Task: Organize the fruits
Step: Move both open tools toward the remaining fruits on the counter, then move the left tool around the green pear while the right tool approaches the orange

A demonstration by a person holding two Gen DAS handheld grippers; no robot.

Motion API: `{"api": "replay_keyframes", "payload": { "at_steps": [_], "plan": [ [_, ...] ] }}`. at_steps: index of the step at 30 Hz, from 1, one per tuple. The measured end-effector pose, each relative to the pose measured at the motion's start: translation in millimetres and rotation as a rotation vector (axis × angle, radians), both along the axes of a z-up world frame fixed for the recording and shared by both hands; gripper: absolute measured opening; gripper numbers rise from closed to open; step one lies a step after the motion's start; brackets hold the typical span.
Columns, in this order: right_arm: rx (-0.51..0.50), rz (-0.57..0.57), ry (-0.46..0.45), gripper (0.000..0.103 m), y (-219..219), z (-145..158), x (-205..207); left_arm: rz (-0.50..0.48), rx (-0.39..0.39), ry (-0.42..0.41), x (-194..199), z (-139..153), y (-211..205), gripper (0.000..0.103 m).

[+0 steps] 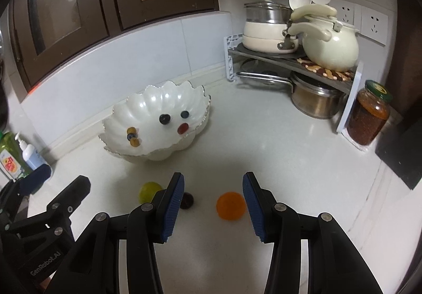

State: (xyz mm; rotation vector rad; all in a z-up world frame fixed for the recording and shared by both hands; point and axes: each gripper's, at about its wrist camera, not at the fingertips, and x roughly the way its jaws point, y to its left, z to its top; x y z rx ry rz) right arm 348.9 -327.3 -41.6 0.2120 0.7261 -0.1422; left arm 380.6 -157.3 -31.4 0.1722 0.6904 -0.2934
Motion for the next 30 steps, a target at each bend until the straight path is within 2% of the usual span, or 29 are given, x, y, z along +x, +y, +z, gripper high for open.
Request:
{"api": "replay_keyframes", "payload": {
  "at_steps": [6,15,25,30],
  "plan": [
    [0.011,-0.029,0.026,0.047,-2,-18,-4,-0.019,0.018,-0.001,1,-10,-5,0.084],
    [0.035,-0.051,0.076,0.047,-4,-46,1,-0.043,0.026,0.061,14,-38,-10,0.084],
    [0.052,-0.075,0.133,0.047,-9,-75,15,-0.065,0.052,0.081,27,-63,-18,0.083],
    [0.056,-0.080,0.147,0.047,-11,-85,24,-0.069,0.040,0.121,39,-76,-22,0.083]
  ]
}}
